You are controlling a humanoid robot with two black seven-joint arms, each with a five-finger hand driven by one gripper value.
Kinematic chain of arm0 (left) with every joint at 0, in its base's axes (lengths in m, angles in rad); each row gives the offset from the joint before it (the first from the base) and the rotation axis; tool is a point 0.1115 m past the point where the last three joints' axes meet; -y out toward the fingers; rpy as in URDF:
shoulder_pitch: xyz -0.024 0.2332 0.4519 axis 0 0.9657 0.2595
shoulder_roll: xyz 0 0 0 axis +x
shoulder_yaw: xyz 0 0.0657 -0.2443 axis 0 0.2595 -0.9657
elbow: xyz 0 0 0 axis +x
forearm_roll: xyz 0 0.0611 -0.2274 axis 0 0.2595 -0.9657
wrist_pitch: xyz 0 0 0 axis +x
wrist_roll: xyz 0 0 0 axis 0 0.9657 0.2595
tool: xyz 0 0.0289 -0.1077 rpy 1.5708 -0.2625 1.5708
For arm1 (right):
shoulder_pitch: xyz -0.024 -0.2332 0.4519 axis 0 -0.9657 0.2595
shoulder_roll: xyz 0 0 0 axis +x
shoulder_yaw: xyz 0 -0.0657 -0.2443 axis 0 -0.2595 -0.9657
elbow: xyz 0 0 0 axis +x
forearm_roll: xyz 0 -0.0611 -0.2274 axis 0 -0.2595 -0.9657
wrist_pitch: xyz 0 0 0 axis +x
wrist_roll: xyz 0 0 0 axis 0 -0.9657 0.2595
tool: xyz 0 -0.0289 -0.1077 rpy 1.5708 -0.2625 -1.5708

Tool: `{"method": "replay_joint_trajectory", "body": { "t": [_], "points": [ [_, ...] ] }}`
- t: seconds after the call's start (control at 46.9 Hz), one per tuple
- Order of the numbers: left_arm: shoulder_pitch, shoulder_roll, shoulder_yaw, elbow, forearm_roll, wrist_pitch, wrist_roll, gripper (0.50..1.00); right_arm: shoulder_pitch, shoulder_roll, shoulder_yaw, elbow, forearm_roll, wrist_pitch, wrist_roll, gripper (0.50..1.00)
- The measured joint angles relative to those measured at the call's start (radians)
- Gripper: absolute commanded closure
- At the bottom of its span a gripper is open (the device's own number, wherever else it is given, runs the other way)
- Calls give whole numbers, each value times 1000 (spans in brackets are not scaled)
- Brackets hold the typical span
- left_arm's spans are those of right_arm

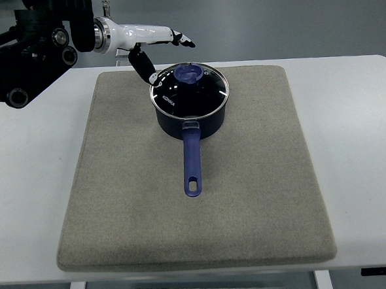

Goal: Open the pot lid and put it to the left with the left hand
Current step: 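Reach the left hand over the saucepan toward the purple lid knob, then close the left hand fingers around the purple knob of the glass lid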

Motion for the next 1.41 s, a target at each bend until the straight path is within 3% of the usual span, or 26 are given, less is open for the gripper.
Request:
{"method": "replay_joint_trajectory", "body": {
  "t": [0.235, 0.533, 0.725, 0.939, 1.195, 1.408],
  "points": [
    [-1, -33, 7, 13, 16, 5, 5, 566, 0, 0, 0, 0, 0, 0, 0, 583],
    [-1, -59, 14, 32, 66, 63, 9, 570, 0, 0, 0, 0, 0, 0, 0, 583],
    [-1, -71, 18, 32, 68, 75, 9, 602, 0, 0, 0, 0, 0, 0, 0, 583],
    [-1, -82, 35, 43, 68, 83, 9, 675, 0, 0, 0, 0, 0, 0, 0, 583],
    [-2, -91, 35, 51, 68, 85, 9, 720, 0, 0, 0, 0, 0, 0, 0, 583],
    [-6, -93, 35, 51, 68, 85, 8, 816, 0, 0, 0, 0, 0, 0, 0, 583]
  ]
}}
